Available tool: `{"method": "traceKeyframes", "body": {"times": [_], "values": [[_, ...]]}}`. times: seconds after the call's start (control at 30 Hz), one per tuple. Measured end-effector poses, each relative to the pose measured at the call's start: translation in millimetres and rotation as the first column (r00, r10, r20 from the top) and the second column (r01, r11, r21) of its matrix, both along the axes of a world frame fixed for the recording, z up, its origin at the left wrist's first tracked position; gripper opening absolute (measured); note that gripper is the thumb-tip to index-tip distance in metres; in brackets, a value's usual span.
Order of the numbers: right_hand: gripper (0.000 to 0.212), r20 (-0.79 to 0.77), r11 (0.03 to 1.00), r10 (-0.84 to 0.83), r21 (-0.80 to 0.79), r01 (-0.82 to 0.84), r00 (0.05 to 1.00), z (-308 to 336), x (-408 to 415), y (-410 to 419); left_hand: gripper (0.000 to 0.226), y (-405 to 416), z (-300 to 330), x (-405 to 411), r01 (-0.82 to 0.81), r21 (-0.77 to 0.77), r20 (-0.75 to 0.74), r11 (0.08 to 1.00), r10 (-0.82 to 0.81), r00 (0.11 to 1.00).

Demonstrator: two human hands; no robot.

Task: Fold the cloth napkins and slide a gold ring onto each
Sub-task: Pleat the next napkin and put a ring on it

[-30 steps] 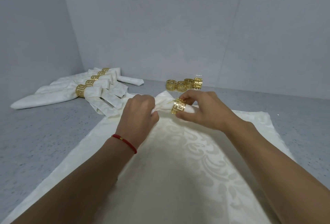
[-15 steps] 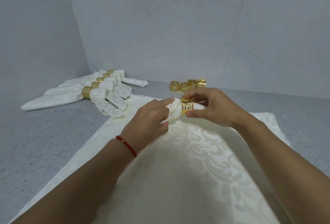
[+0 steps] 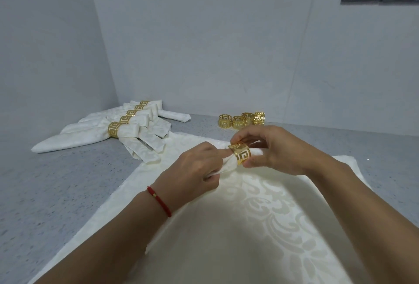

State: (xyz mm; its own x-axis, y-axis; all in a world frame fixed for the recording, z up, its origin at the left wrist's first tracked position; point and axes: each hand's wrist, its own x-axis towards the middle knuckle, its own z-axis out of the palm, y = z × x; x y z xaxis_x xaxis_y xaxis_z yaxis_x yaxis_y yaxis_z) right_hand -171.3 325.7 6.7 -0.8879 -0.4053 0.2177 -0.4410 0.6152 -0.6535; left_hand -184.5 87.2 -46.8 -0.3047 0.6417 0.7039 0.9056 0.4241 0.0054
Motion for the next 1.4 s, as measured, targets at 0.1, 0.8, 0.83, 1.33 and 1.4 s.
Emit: {"method": "traceKeyframes", "body": {"times": [0.1, 0.8, 0.83, 1.33, 1.4], "values": [[0.046, 0.035, 1.000, 0.015, -0.008, -0.014, 0.999, -1.8, 0.5, -1.0, 0.027, 1.3, 0.6, 2.1, 0.021, 0.010, -0.044, 1.000, -0.021, 0.999], [0.046, 0.078, 0.998, 0.039, -0.061, -0.034, 0.996, -0.3, 5.2, -7.7, 0.031, -0.7, -1.9, 13.0, -0.062, 0.157, 0.032, 0.986, 0.057, 0.998], [0.046, 0.072, 0.997, 0.040, -0.066, -0.035, 0.997, -0.6, 5.3, -9.5, 0.034, -0.7, -2.3, 14.0, -0.075, 0.178, 0.062, 0.981, 0.065, 0.996], [0.045, 0.074, 0.995, 0.049, -0.085, -0.042, 0.996, 11.2, 9.4, -13.3, 0.008, 4.4, 4.5, 24.3, -0.129, 0.210, -0.086, 0.969, 0.150, 0.985], [0.045, 0.015, 1.000, 0.022, 0.002, -0.022, 1.000, 10.5, 10.5, -17.9, 0.009, 4.8, 1.2, 22.4, -0.169, 0.238, 0.001, 0.957, 0.174, 0.985]]}}
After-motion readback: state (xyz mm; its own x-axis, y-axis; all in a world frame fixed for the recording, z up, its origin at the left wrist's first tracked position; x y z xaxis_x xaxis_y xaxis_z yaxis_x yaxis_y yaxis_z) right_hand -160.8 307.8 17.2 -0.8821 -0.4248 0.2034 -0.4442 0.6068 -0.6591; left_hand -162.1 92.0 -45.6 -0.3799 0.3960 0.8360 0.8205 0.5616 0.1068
